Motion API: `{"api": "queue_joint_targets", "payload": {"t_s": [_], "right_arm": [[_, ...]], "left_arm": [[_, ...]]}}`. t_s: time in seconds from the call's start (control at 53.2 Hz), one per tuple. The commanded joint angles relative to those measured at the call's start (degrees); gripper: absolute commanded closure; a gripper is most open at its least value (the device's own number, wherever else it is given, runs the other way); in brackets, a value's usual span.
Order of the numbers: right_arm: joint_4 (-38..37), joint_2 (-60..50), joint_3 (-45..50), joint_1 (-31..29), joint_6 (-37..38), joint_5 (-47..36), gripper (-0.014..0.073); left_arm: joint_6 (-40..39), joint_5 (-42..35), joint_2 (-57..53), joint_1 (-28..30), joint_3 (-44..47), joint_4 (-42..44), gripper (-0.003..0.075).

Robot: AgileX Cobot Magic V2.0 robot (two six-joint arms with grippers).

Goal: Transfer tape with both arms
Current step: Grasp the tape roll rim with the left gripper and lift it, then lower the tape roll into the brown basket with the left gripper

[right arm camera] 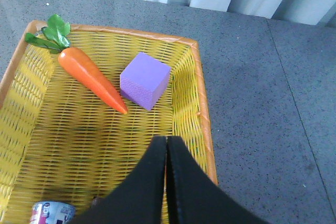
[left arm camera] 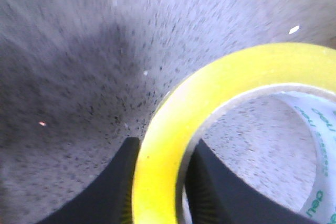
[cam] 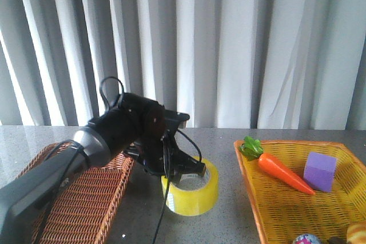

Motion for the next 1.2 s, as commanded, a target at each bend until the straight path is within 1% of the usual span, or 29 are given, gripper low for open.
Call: {"api": "queue_joint_targets", "payload": {"t_s": [0.0,0.056,0.169,0.339,0.433,0.564,0.715,0.828,1.053,1.185], "right_arm": [[-0.96,-1.24,-1.45,-0.41,-0.02,-3.18,0.0603],[-0.96,-1.24,-1.45,-0.41,-0.02,-3.18,0.0603],[-0.96,-1.24,-1.45,-0.41,-0.02,-3.18,0.0603],[-0.96,-1.24,-1.45,-0.41,-0.02,-3.18,0.0603],[-0.96,-1.24,-1.45,-0.41,-0.02,-3.18,0.0603],[-0.96,-1.24,-1.45,-0.41,-0.02,-3.18,0.0603],[-0.96,-1.24,-1.45,-0.41,-0.02,-3.18,0.0603],[-0.96,-1.24,-1.45,-0.41,-0.02,-3.18,0.0603],[-0.96,-1.24,-1.45,-0.41,-0.02,-3.16,0.0603],[-0.96,-1.24,-1.45,-0.41,-0.02,-3.22,0.0603]], "left_arm": [[4.35,1.05,-7.92,-0.06,-4.28,-0.16,0.0727],[6.34,2.54,-9.8,0.46,-4.59,0.28,0.0726],[5.38,2.87,-13.77,3.15,-4.59,-0.34,0.0724],[5.28,3.05,-20.38,10.25,-2.93,-0.56,0.0721],[5.41,1.85,-24.77,15.64,1.58,-1.83,0.072],[6.49,-2.37,-30.1,23.83,11.84,-5.64,0.0717],[9.02,-8.37,-31.23,29.28,20.54,-7.49,0.0716],[9.02,-9.75,-28.97,30.41,22.99,-8.49,0.0716],[9.02,-5.81,-21.3,30.29,22.97,-8.43,0.0716],[9.02,-5.41,-17.05,30.29,22.97,-8.31,0.0716]]}}
